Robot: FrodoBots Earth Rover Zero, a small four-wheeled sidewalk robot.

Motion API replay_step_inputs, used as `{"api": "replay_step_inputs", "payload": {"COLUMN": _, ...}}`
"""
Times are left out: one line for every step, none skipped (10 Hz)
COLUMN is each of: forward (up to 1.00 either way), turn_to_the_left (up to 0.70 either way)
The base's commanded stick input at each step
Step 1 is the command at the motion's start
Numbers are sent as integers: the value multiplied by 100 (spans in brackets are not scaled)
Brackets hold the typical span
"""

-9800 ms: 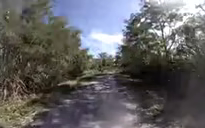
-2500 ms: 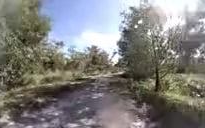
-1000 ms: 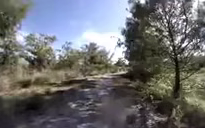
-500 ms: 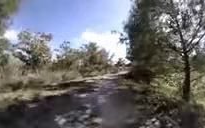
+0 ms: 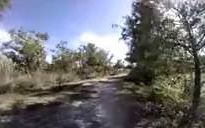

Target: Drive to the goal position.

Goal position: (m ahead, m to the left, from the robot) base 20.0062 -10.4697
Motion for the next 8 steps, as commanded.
{"api": "replay_step_inputs", "payload": {"forward": 85, "turn_to_the_left": 13}}
{"api": "replay_step_inputs", "payload": {"forward": 85, "turn_to_the_left": 0}}
{"api": "replay_step_inputs", "payload": {"forward": 85, "turn_to_the_left": 0}}
{"api": "replay_step_inputs", "payload": {"forward": 85, "turn_to_the_left": 0}}
{"api": "replay_step_inputs", "payload": {"forward": 85, "turn_to_the_left": 0}}
{"api": "replay_step_inputs", "payload": {"forward": 85, "turn_to_the_left": 0}}
{"api": "replay_step_inputs", "payload": {"forward": 85, "turn_to_the_left": 0}}
{"api": "replay_step_inputs", "payload": {"forward": 85, "turn_to_the_left": 0}}
